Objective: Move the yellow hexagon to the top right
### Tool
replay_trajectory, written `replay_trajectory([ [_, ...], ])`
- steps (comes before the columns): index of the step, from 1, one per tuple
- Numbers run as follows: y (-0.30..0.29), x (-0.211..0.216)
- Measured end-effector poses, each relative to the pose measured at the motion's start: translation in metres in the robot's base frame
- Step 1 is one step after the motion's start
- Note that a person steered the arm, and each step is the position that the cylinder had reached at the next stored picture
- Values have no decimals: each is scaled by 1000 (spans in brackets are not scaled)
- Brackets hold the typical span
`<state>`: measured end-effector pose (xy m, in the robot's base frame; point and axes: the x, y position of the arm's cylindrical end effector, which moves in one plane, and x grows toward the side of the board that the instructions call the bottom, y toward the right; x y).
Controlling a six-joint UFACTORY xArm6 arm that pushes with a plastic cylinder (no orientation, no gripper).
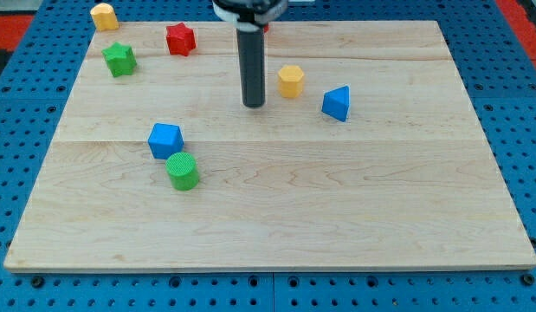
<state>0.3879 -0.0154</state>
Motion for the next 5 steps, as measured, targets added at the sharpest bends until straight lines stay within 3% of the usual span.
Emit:
replay_trajectory([
  [2,10,0],
  [5,31,-35],
])
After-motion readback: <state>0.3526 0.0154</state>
